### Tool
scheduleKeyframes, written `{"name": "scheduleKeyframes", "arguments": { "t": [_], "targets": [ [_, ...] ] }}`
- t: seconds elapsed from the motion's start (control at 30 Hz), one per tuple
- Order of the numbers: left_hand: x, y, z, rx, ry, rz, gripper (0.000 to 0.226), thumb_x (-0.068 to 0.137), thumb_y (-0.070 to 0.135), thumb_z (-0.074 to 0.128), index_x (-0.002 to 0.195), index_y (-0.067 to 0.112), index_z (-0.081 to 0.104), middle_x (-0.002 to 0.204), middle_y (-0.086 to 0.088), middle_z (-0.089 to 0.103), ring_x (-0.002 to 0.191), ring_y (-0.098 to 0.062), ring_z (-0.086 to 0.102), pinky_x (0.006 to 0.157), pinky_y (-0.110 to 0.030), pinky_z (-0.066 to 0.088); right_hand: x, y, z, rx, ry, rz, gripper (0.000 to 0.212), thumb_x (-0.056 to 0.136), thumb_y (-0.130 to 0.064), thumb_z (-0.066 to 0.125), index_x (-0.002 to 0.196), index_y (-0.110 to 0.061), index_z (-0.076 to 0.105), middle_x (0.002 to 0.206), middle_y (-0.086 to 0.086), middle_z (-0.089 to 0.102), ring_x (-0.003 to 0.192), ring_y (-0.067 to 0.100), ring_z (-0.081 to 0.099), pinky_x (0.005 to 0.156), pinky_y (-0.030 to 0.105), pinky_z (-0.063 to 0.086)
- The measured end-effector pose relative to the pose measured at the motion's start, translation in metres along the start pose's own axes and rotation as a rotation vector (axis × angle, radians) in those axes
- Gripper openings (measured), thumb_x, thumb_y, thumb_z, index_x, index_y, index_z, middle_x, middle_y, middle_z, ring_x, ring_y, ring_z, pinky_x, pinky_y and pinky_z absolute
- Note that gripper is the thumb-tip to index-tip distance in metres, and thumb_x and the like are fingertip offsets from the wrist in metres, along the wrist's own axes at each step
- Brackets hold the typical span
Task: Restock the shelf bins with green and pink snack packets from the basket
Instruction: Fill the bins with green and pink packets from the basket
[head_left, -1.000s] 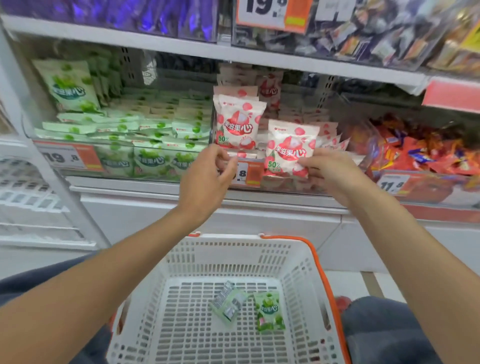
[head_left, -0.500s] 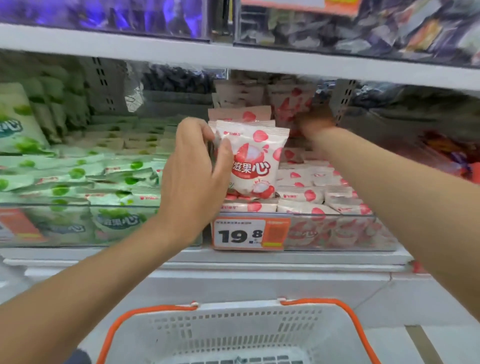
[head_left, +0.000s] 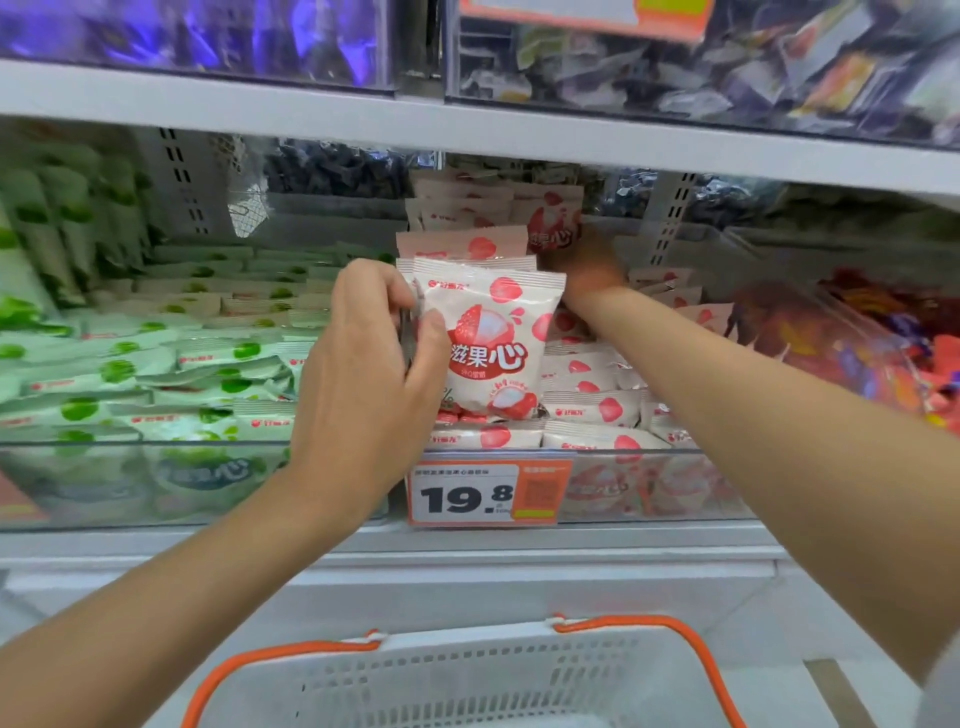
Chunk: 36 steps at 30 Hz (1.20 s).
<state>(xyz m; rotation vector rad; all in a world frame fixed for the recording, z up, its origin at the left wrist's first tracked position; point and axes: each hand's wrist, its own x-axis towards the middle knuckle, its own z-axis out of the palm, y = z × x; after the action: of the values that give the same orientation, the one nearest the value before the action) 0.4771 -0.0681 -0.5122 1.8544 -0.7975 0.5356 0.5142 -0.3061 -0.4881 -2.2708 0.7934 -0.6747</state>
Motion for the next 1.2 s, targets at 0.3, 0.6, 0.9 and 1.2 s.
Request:
{"name": "scheduleKeyframes", "arguments": {
  "t": [0.3,0.6,0.9,1.2],
  "targets": [
    [0.0,0.0,0.0,0.021,0.012,0.002,0.013,0.097,0.03,0.047,0.096,0.019,0.04,0.082,0.006,0.043,0.071,-0.012,0.046,0.059,-0.035,0.037,0.002,0.002,0.0,0.021,0.005,0.025,0.048,0.088,-0.036,0.065,0.127,-0.01,0.056,0.126,0.008,0.063,0.112,0.024,0.061,0.076,0.02,0.039],
    [-0.001,0.002,0.0,0.05,0.019,0.007,0.012,0.098,0.028,0.047,0.095,0.019,0.039,0.085,0.004,0.044,0.073,-0.012,0.046,0.058,-0.033,0.034,-0.01,0.003,-0.014,0.023,-0.005,-0.028,0.042,0.09,-0.027,0.066,0.128,-0.012,0.055,0.129,0.009,0.061,0.117,0.027,0.058,0.088,0.027,0.045],
    [0.0,-0.001,0.002,0.055,0.024,-0.011,0.01,0.097,0.027,0.047,0.095,0.02,0.04,0.084,0.006,0.045,0.071,-0.013,0.046,0.061,-0.035,0.035,-0.01,0.004,-0.016,-0.025,-0.024,-0.03,0.05,0.087,-0.032,0.069,0.13,-0.01,0.054,0.13,0.01,0.061,0.117,0.026,0.059,0.09,0.028,0.047],
    [-0.012,0.012,-0.007,0.214,0.083,-0.068,0.017,0.098,0.033,0.045,0.09,0.019,0.039,0.085,0.002,0.047,0.071,-0.019,0.045,0.058,-0.034,0.03,-0.058,0.01,-0.047,-0.174,0.085,-0.177,0.033,0.091,-0.019,0.06,0.122,-0.009,0.061,0.119,0.012,0.063,0.107,0.029,0.06,0.088,0.032,0.049]
  ]
}}
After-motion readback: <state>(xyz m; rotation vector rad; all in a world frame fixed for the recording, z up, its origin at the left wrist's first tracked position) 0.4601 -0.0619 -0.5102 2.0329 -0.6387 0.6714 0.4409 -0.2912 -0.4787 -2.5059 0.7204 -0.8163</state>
